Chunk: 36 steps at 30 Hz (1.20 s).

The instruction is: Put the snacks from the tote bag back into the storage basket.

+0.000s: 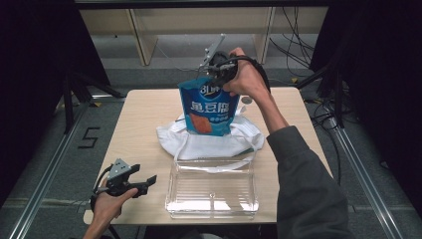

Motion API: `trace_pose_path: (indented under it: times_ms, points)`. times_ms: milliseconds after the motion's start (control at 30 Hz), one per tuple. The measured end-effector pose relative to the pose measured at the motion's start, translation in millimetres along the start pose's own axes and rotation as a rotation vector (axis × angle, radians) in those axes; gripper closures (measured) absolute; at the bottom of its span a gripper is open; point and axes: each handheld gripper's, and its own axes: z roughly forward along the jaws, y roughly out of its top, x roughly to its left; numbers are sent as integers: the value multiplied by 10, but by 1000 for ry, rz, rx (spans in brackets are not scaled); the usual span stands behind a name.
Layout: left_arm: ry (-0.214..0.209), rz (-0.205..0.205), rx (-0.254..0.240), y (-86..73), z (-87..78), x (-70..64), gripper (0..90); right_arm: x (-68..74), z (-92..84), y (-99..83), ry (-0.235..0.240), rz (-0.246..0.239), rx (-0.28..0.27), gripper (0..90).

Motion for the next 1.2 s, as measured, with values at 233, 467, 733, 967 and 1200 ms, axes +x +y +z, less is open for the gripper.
trace_pose_path:
  times_ms: [233, 467, 733, 967, 1200]
  points:
    - [2, 3, -1, 0, 4, 2, 197, 33, -325, 113, -21, -33, -34, 900]
    - [9, 4, -3, -4, 9, 14, 198, 145, -551, 140, -28, -28, -3, 900]
    - [17, -11, 14, -16, 18, 5, 198, 200, -785, 0, -12, -27, -27, 900]
    - [18, -14, 8, -17, 15, 26, 197, 321, -905, -72, -7, -42, -25, 900]
    - [18, -17, 3, -16, 23, 20, 197, 457, -938, -84, 20, -39, -23, 900]
